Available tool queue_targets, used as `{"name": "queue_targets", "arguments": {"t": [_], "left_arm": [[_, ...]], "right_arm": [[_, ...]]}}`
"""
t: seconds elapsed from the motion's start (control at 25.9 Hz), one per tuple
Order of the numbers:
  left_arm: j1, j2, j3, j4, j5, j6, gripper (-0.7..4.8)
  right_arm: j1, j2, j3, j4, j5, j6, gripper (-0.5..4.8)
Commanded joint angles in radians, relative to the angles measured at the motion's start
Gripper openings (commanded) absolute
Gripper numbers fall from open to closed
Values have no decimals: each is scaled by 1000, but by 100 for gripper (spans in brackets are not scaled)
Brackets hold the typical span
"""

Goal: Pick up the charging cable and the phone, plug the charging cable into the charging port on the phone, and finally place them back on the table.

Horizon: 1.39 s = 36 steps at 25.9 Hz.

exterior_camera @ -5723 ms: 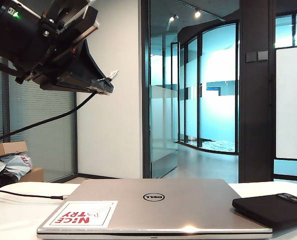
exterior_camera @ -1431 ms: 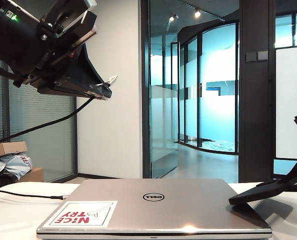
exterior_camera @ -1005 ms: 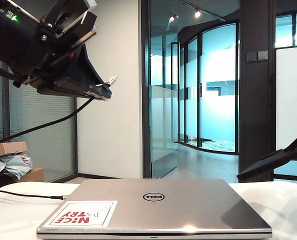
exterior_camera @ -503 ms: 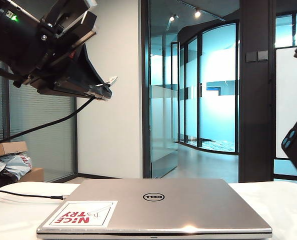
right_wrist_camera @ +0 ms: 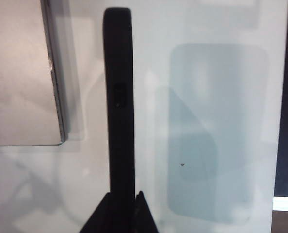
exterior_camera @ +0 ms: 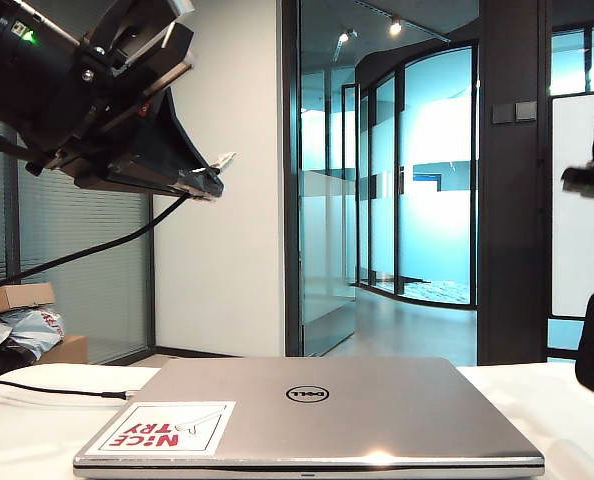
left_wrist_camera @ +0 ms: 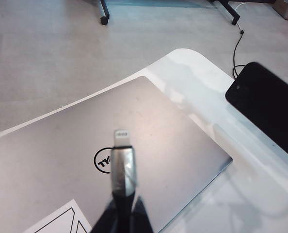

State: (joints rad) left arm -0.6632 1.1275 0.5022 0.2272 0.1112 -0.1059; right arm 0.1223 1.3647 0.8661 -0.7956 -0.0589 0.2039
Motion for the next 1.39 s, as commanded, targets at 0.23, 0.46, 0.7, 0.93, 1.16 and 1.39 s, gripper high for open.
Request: {"name": "queue_targets", "arguments": {"t": [0.23, 0.46, 0.7, 0.93, 1.16, 1.39], "left_arm": [[-1, -2, 3, 14, 3, 1, -6], [-1, -2, 3, 14, 3, 1, -6], [-1, -2, 3, 14, 3, 1, -6], [-1, -2, 3, 14, 3, 1, -6], [-1, -2, 3, 14, 3, 1, -6], [-8, -2, 2, -35, 3, -8, -6]], "right_arm": [[1, 144, 7, 64, 4, -3, -5], [1, 194, 7, 67, 5, -3, 29], [1, 195, 7, 67, 3, -3, 149], [1, 201, 6, 69, -7, -3, 149], [1, 301, 5, 67, -15, -3, 121], [-1, 299, 50, 35, -60, -3, -5]]}}
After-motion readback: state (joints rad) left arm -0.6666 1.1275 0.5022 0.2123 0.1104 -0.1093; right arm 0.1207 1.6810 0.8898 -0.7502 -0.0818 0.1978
